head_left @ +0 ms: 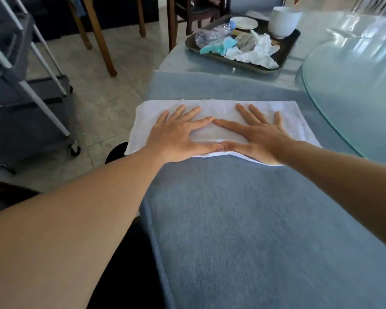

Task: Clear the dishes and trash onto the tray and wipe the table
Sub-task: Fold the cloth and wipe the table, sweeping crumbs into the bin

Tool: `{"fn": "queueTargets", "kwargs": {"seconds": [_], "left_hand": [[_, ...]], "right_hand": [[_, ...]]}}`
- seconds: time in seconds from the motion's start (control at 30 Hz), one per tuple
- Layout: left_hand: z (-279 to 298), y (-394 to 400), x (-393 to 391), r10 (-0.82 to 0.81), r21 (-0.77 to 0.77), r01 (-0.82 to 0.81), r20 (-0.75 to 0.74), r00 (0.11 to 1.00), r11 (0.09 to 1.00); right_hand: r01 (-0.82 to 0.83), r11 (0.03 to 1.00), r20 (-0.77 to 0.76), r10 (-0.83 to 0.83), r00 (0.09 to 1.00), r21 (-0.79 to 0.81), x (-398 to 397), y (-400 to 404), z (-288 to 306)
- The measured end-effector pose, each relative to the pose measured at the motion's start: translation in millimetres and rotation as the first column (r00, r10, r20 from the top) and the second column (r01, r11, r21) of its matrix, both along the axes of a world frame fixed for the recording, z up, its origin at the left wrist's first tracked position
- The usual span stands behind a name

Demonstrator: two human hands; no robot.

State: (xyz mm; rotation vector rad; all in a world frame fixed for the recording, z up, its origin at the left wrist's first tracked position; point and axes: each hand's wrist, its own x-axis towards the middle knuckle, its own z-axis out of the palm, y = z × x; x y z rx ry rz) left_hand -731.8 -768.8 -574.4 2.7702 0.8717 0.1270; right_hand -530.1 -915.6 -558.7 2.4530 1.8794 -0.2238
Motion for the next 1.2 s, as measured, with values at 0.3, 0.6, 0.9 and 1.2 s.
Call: {"fn": "queueTargets", "kwargs": {"seconds": [0.3,0.6,0.9,1.2], "left_hand": [[4.9,53.7,21.9,-0.155,-0.032,0.156,0.033,0.987,0.987],[6.5,59.9,25.0,-0.210,-0.038,0.210,0.022,0.978,0.977],[13.1,53.8,24.7,-0.214,-0.061,0.215,0.029,0.977,0.975],[16.3,55.4,23.2,-0.250,-0.150,0.251,0.026,0.968,0.956]], "right_hand": [[0.080,0.997,0.042,-0.080,0.996,-0.001,8.3,30.2,0.6],[0.121,0.993,0.014,-0.121,0.993,0.015,4.8,31.8,2.1],[0.122,0.993,0.074,-0.121,0.990,-0.006,6.0,28.7,3.5],[0.155,0.984,0.127,-0.144,0.981,-0.086,-3.2,35.6,19.4]]}}
